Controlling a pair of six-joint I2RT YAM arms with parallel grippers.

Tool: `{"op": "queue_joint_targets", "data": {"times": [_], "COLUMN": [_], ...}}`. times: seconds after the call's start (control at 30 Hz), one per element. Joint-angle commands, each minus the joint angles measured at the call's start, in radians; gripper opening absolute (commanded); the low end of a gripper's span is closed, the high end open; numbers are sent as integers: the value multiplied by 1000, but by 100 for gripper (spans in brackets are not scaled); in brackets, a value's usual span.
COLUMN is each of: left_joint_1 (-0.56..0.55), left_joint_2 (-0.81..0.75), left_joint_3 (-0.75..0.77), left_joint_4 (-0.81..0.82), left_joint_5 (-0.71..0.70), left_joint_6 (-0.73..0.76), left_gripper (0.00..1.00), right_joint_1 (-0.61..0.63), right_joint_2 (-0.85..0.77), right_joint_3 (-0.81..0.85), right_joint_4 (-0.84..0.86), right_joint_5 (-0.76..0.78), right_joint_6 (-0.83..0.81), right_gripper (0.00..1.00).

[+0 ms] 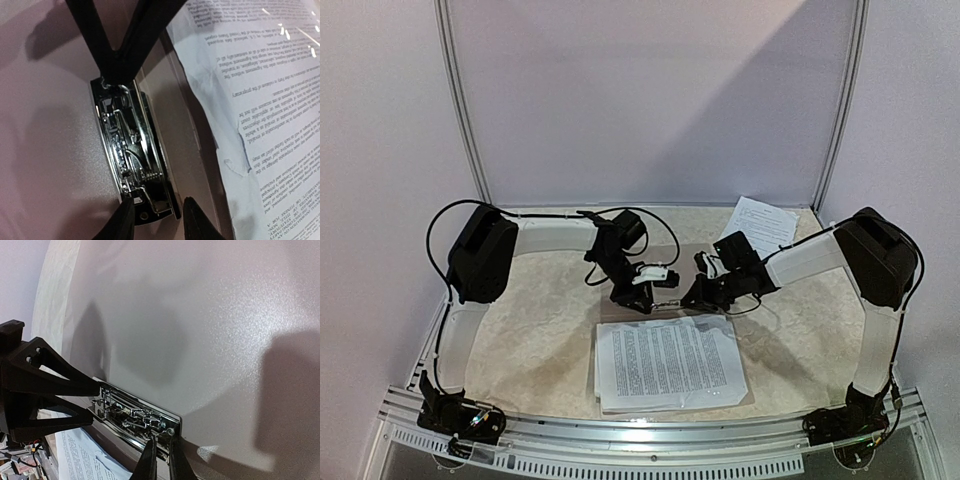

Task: Put the files into the folder
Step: Open the spring clip on the folder with some files.

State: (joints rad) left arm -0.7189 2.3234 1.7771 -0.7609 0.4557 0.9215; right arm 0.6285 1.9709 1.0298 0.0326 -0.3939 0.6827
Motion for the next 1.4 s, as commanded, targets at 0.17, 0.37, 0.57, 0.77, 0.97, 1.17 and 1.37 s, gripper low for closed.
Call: {"op": "queue_joint_targets", "data": {"times": [0.17,0.37,0.57,0.77,0.97,1.17,1.37], "left_joint_1": [-16,-28,-39,-42,-48,-55,-58], "left_joint_2": [56,57,32,21,27,29,60], "left_joint_3": [-55,-58,-88,-111,-112,-119,-100], "left_joint_4": [-32,-89,-151,-141,-118,-90,-59], "left_joint_5": [-85,-67,-41,-42,-52,-68,-65], "left_joint_6": [17,81,141,125,83,41,-59], "left_gripper": [34,34,33,34,32,32,29], "right_joint_1": [22,63,114,140,135,138,133], "right_joint_2": [72,98,46,0,20,29,37], "right_joint_3": [-27,-64,-119,-154,-103,-164,-216], "right_joint_4": [-344,-348,-346,-324,-328,-284,-180], "right_joint_5": [148,155,140,136,142,141,40], "right_joint_6": [-68,-55,-4,54,36,54,81], "right_gripper": [6,6,6,7,7,7,7]}}
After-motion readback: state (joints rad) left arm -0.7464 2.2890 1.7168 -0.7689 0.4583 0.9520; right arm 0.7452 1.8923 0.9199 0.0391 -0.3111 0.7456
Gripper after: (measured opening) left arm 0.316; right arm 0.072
